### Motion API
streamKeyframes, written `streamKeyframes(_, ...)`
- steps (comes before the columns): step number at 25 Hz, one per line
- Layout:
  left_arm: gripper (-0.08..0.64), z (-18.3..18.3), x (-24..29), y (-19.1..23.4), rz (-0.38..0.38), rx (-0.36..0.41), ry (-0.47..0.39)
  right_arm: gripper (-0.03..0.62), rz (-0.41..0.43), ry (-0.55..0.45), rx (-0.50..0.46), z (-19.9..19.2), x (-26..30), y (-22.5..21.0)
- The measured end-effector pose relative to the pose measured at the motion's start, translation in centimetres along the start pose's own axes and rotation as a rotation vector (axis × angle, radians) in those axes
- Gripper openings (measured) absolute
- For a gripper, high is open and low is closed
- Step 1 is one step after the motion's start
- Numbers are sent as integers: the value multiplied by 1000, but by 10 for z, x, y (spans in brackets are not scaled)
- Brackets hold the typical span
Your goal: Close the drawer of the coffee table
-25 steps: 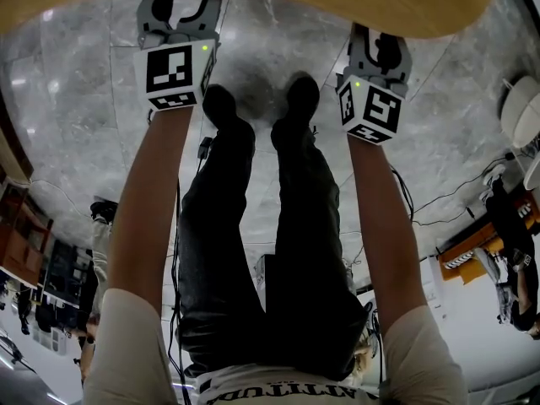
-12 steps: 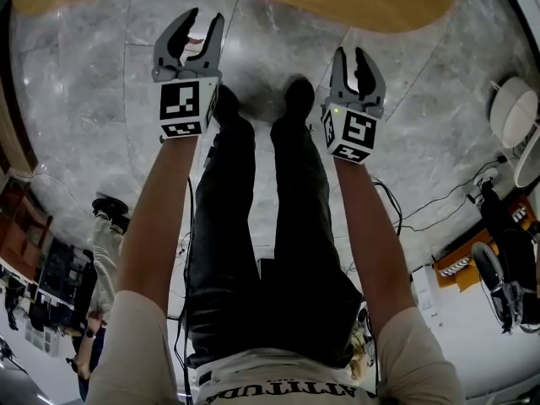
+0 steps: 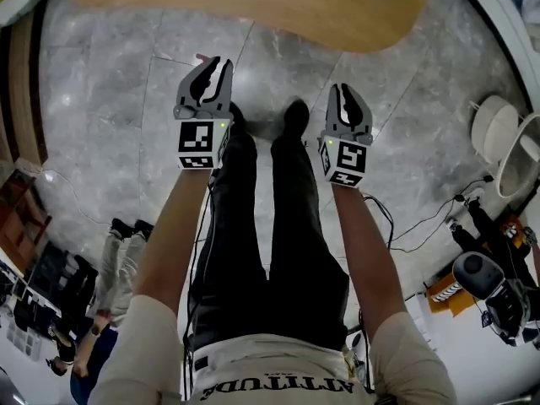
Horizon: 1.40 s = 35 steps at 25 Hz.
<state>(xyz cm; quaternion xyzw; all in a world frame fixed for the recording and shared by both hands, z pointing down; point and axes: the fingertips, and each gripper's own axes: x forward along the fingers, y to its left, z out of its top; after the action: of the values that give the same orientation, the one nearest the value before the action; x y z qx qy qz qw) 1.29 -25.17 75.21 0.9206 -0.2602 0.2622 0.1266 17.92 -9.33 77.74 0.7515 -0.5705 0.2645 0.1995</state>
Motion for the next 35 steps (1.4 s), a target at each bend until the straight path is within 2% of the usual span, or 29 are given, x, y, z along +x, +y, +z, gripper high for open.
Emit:
streamKeyframes(7,58,58,-66,-8,23,-48,-30,46,28,-36,15,65,-61,3)
streamKeyframes(12,46,99,-106,-30,31,-13,-23,38,39,-56,12,101,-105,-16)
streamKeyframes(20,25,153,-95,-50,58,34,5,35,44,-49,11,138,-119,-93)
streamKeyframes(22,23,161,-115,-44,53,46,-14,35,50,-70,-4,152,-129,-83)
streamKeyframes(25,21,163,-150,-20,35,46,-34,25,77,-91,-23,167,-143,-47)
streamKeyframes(28,21,209,-222,-1,42,58,-82,23,97,-149,-42,219,-196,-9)
streamKeyframes(31,21,252,-303,-4,34,26,-99,21,90,-200,-55,263,-265,12)
streamKeyframes(35,21,272,-335,-8,4,43,-118,21,66,-240,-67,284,-292,9)
